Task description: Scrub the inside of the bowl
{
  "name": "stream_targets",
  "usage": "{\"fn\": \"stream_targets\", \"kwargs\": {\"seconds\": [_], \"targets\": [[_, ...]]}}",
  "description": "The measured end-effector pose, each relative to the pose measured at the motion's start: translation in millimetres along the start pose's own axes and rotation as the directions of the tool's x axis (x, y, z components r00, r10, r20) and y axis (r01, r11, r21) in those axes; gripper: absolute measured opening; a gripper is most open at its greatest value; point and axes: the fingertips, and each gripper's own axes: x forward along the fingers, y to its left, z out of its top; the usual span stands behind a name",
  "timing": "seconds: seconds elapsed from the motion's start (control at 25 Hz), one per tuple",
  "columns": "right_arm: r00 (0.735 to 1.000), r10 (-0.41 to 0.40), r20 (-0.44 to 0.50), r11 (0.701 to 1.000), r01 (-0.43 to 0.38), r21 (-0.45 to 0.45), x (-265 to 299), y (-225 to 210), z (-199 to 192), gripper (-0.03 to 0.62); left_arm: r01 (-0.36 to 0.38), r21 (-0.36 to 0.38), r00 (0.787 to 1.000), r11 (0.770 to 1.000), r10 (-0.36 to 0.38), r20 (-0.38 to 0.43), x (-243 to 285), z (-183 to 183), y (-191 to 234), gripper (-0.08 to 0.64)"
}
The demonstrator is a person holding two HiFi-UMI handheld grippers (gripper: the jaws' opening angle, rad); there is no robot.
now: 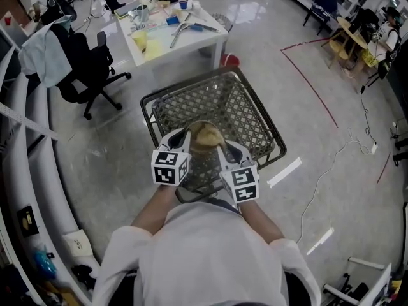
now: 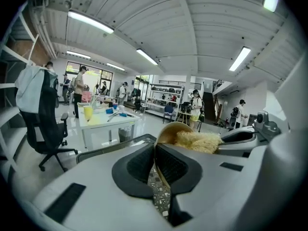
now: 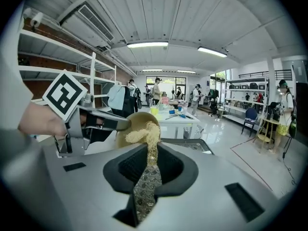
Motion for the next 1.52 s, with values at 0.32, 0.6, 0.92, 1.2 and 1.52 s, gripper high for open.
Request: {"fn": "stream_targets", "kwargs": {"seconds": [0.32, 0.6, 0.92, 1.2, 1.52], "targets": [[0.998, 0.059, -0.005, 0.998, -0.059, 0.006, 2.5, 22.8, -5.1, 0.069, -0.034, -0.026, 0.999, 0.999, 0.035, 0.037, 7.3, 20.6, 22.1, 0.043], [0.998, 0.057, 0.011, 0.998, -0.057, 0.012, 4.4, 17.6, 0.0, 0.069, -0.032, -0.042, 0.999, 0.999, 0.033, 0.029, 14.6, 21.3, 24.4, 0.043], [0.998, 0.056, 0.020, 0.998, -0.056, 0.035, 10.1, 3.6, 3.3, 0.069, -0.045, -0.053, 0.999, 0.998, 0.044, -0.013, 31.8, 12.8, 32.6, 0.043], [0.999, 0.051, 0.018, 0.998, -0.052, 0.042, 17.3, -17.3, 0.5, 0.069, -0.047, -0.089, 0.997, 0.995, 0.042, -0.060, 63.5, 1.0, 36.4, 0.043], [0.999, 0.051, 0.004, 0.997, -0.051, 0.056, 26.4, -41.1, -5.4, 0.069, -0.056, -0.136, 0.989, 0.989, 0.036, -0.142, 105.4, -21.1, 39.8, 0.043]]}}
